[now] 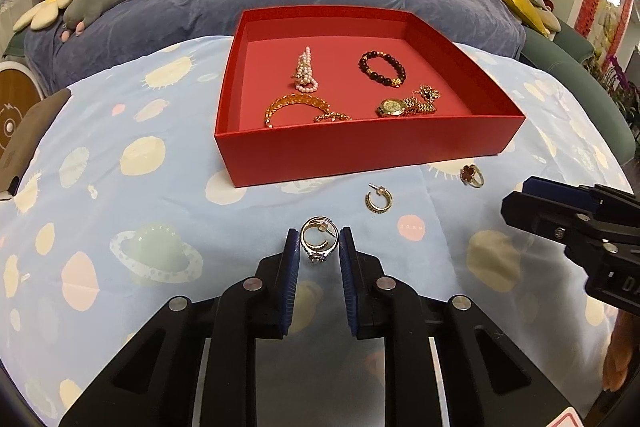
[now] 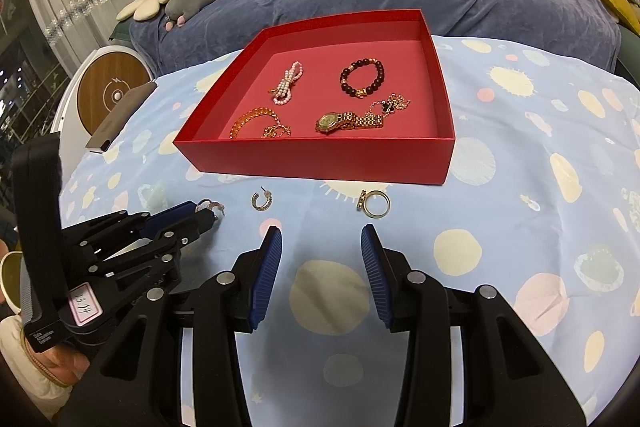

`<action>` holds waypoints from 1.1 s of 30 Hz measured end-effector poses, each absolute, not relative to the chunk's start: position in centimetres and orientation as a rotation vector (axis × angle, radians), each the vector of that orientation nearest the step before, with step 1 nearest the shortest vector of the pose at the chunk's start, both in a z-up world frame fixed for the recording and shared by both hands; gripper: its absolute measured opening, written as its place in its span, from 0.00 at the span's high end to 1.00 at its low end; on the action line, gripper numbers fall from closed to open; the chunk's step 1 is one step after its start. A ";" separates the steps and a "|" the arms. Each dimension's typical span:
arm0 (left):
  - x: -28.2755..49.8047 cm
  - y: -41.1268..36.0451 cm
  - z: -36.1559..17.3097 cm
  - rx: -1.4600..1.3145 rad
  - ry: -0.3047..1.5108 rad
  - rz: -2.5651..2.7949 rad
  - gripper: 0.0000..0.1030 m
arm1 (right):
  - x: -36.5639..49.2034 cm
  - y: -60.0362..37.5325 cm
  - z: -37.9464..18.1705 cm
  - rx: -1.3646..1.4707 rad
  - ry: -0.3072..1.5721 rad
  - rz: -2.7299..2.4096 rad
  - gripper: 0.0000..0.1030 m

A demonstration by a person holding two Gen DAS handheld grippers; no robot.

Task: Organize jewelry
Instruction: 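Grasp the silver diamond ring with the left gripper while the right gripper grasps the gold ring, then carry both rings over the red box and open both grippers to drop them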

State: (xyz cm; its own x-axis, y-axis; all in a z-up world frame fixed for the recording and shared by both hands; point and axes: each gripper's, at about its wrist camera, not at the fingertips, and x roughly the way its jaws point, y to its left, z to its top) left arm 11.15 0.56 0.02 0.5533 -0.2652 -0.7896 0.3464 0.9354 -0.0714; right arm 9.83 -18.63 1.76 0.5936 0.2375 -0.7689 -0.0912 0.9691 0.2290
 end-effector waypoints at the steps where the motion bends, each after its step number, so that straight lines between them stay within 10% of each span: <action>1: 11.0 0.8 0.4 0.085 0.912 -0.369 0.83 | 9.9 -18.7 1.7 0.172 0.918 0.186 0.61; 20: 11.1 2.6 2.8 -0.006 0.900 -0.362 0.83 | 13.6 -19.1 -1.7 0.156 0.921 0.092 0.61; 32: 11.2 2.3 2.6 0.000 0.906 -0.366 0.83 | 13.5 -19.1 -1.8 0.140 0.914 0.095 0.78; 33: 11.2 2.3 2.5 0.001 0.907 -0.365 0.83 | 13.4 -19.1 -1.7 0.146 0.913 0.103 0.92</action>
